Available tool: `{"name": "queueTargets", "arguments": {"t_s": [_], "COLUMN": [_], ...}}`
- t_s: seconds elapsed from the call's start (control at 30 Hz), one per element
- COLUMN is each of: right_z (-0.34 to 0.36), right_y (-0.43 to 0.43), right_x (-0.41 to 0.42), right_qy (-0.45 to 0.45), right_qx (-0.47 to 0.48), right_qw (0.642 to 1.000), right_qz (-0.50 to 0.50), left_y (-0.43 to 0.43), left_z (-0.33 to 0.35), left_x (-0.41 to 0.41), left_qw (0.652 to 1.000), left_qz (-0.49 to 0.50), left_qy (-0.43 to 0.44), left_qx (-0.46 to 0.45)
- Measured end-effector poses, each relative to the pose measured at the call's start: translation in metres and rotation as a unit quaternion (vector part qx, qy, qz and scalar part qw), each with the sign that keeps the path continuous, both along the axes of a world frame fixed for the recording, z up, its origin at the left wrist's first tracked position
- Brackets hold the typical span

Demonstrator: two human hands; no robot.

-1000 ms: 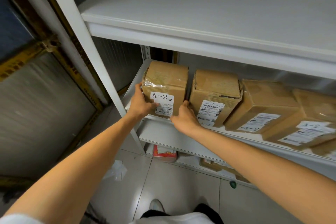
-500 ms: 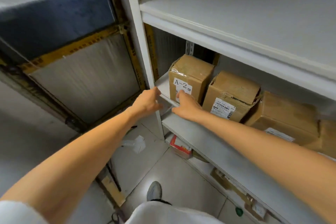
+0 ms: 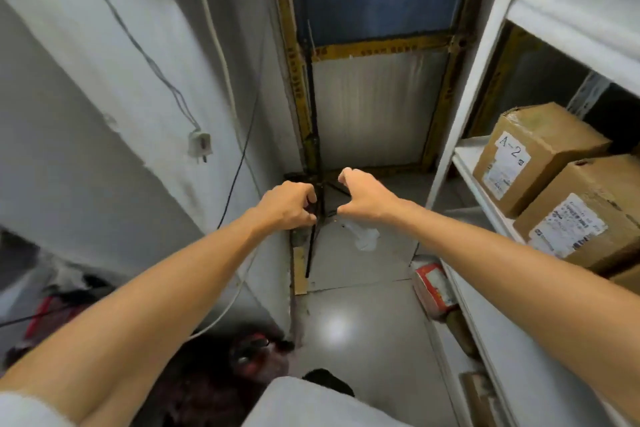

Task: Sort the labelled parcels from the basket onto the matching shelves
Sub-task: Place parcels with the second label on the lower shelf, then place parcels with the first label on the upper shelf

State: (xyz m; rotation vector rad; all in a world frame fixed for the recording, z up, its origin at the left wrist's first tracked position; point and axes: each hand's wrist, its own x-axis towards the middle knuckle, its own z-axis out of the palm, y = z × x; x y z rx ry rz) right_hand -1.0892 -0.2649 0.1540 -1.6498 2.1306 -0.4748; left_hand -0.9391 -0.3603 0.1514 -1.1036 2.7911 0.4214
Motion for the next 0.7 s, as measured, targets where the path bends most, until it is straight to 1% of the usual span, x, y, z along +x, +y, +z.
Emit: {"name": "queueTargets", "arguments": {"t_s": [0.07,0.13,0.23,0.37,0.5,0.57,0.7], "right_z": [0.004,0.011,0.017,0.02,0.031,0.036,0.04], "right_y": [-0.007,-0.017,-0.026,-0.019,-0.008,-0.002,0.014], "right_x": [0.024,0.059,0.117,0.199,0.282,0.324,0.404], "right_qy": [0.009,0.032,0.063,0.079,0.1,0.102,0.117], "right_qx": [0.011,0.014,0.016,0.05,0.027,0.014,-0.021], "right_qw": [0.999,0.991,0.974,0.955,0.925,0.907,0.865], "right_qz": [0.052,0.129,0.217,0.282,0.365,0.408,0.488], "left_y": [0.005,0.013,0.032,0.073,0.109,0.128,0.172], "left_z": [0.007,0.016,0.02,0.016,0.017,0.018,0.019], "left_x": [0.036,0.084,0.151,0.229,0.31,0.351,0.42], "left_qw": [0.999,0.994,0.978,0.958,0.935,0.922,0.892], "left_qz": [0.043,0.103,0.196,0.271,0.344,0.38,0.448], "left_qy": [-0.005,0.001,0.054,0.065,0.064,0.06,0.055], "left_qx": [0.02,0.032,0.049,0.065,0.049,0.03,0.03]}}
